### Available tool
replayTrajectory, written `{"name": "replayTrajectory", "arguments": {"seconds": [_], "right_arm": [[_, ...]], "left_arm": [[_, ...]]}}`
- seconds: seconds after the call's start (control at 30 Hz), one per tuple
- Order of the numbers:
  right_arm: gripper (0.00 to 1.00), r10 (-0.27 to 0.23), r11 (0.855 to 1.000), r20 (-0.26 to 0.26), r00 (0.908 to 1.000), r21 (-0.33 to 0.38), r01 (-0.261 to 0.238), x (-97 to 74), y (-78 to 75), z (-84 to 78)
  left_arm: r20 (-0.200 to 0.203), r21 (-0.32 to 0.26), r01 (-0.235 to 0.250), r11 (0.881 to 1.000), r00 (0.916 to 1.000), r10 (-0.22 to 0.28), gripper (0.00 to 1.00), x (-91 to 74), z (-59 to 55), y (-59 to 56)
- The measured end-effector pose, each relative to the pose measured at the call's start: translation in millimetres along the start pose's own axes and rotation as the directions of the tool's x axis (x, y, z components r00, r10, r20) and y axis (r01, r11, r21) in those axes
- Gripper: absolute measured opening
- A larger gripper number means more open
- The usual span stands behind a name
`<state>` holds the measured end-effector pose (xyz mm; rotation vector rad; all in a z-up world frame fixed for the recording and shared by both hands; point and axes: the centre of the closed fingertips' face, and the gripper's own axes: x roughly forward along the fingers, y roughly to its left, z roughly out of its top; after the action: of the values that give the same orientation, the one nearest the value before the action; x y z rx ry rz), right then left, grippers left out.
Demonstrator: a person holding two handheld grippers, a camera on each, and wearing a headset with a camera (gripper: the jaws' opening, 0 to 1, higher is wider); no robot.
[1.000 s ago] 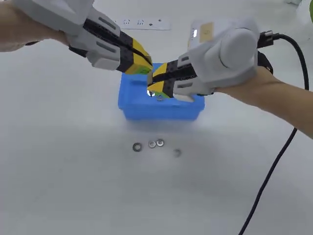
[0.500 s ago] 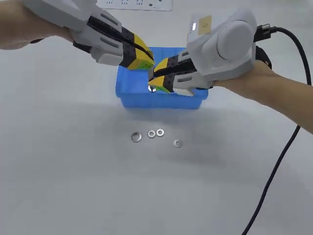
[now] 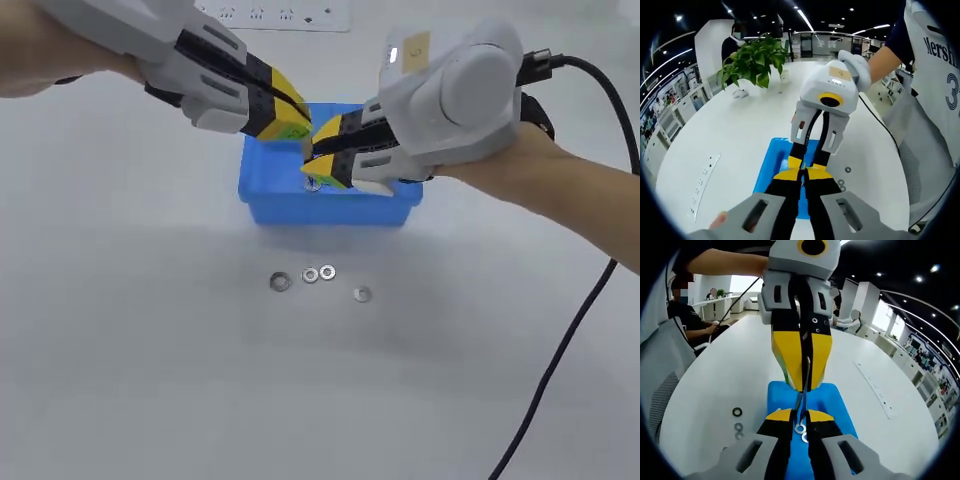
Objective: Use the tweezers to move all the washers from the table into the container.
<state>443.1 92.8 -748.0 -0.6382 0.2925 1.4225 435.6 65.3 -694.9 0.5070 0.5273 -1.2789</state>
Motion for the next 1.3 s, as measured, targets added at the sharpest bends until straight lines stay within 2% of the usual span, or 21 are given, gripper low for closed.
{"name": "replayTrajectory", "arguments": {"seconds": [0.27, 0.33, 0.57, 0.67, 0.7, 0.77, 0.83, 0.87, 1.0, 1.13, 1.3], "right_arm": [[0.11, -0.028, 1.0, 0.044, 0.9986, 0.008, 0.027, -24.0, 8.0, 26.7], [0.11, -0.029, 1.0, 0.05, 0.9983, 0.006, 0.028, -28.5, 14.1, 31.8], [0.11, -0.026, 1.0, 0.062, 0.9977, 0.008, 0.026, -36.0, 36.7, 43.5], [0.11, -0.017, 1.0, 0.061, 0.998, 0.007, 0.016, -36.1, 49.5, 46.7], [0.11, -0.011, 1.0, 0.067, 0.9977, 0.017, 0.01, -36.0, 55.0, 48.6], [0.11, 0.002, 1.0, 0.072, 0.9974, 0.018, -0.003, -34.8, 66.5, 50.5], [0.11, 0.018, 1.0, 0.066, 0.9977, 0.012, -0.019, -32.4, 77.6, 51.1], [0.11, 0.026, 1.0, 0.062, 0.9977, -0.005, -0.026, -30.6, 84.4, 51.4], [0.11, 0.047, 0.999, 0.052, 0.9976, -0.002, -0.047, -25.2, 98.0, 48.6], [0.11, 0.064, 0.998, 0.045, 0.9969, -0.001, -0.064, -22.4, 108.8, 46.1], [0.11, 0.071, 0.997, 0.036, 0.9968, -0.003, -0.071, -19.1, 115.4, 42.2]], "left_arm": [[0.042, 0.058, -0.019, 0.998, 0.999, 0.017, 0.06, -21.8, 24.3, -15.3], [0.05, 0.075, -0.027, 0.997, 0.9985, 0.023, 0.06, -25.3, 27.6, -19.7], [0.072, 0.075, -0.026, 0.997, 0.9972, 0.02, 0.06, -35.1, 31.1, -43.9], [0.078, 0.053, -0.025, 0.998, 0.9967, 0.021, 0.06, -38.2, 28.6, -52.0], [0.088, 0.011, -0.023, 1.0, 0.9959, 0.021, 0.06, -40.7, 27.0, -58.4], [0.097, -0.035, -0.009, 0.999, 0.9953, 0.012, 0.06, -43.8, 23.2, -67.0], [0.096, -0.071, -0.005, 0.997, 0.9954, 0.012, 0.06, -45.8, 17.8, -72.4], [0.099, -0.116, 0.001, 0.993, 0.9951, 0.01, 0.06, -46.5, 14.8, -77.2], [0.099, -0.143, -0.005, 0.99, 0.995, 0.019, 0.06, -46.8, 1.6, -84.6], [0.1, -0.17, 0.0, 0.985, 0.9948, 0.017, 0.06, -46.0, -4.1, -92.6], [0.097, -0.183, 0.002, 0.983, 0.9951, 0.016, 0.06, -42.7, -4.1, -100.7]]}}
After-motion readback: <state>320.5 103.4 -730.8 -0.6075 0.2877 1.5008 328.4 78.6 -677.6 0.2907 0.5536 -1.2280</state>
